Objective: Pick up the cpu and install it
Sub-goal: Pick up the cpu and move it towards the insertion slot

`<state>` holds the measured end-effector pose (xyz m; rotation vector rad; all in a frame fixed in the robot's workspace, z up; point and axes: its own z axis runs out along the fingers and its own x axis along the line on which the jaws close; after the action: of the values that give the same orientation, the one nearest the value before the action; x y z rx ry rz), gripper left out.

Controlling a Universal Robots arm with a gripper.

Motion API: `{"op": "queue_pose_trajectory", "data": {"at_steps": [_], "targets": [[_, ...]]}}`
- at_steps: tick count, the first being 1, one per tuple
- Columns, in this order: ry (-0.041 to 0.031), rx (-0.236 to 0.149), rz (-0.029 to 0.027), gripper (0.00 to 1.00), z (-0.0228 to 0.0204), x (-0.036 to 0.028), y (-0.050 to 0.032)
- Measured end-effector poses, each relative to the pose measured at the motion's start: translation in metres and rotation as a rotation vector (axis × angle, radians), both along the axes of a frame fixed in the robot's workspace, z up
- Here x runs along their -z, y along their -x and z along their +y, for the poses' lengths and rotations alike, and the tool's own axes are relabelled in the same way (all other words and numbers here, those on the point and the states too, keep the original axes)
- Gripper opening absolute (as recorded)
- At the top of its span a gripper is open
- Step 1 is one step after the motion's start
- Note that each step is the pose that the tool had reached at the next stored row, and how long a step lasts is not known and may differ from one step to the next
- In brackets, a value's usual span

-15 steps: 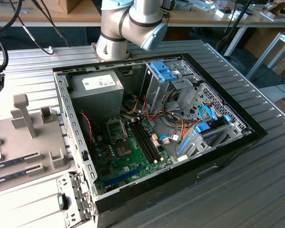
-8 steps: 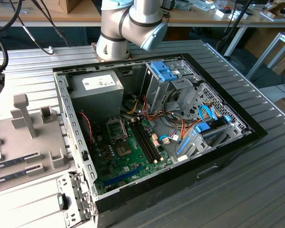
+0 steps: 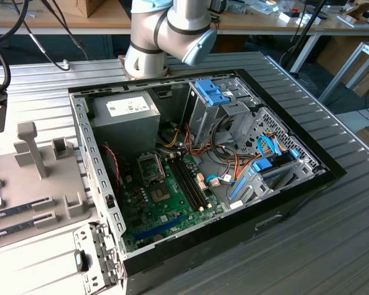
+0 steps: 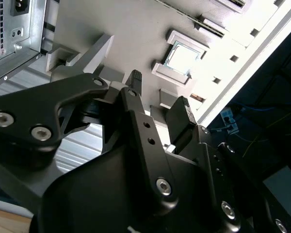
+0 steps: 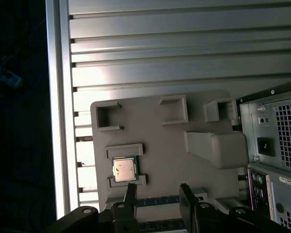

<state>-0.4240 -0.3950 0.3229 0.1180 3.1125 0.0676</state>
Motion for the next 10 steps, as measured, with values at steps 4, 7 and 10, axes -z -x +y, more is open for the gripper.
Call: {"op": "queue_pose_trajectory", "data": {"at_steps": [4,7,10], "targets": [[-0.0008,0.0,-0.0001,0.48,0.0,0.0005,0.0013],[-0.0017,0.0,-0.0002,0.48,0.0,0.002,0.0025],[-0.0018,0.0,0.0,0.48,0.0,0.0049,0.0035]]}}
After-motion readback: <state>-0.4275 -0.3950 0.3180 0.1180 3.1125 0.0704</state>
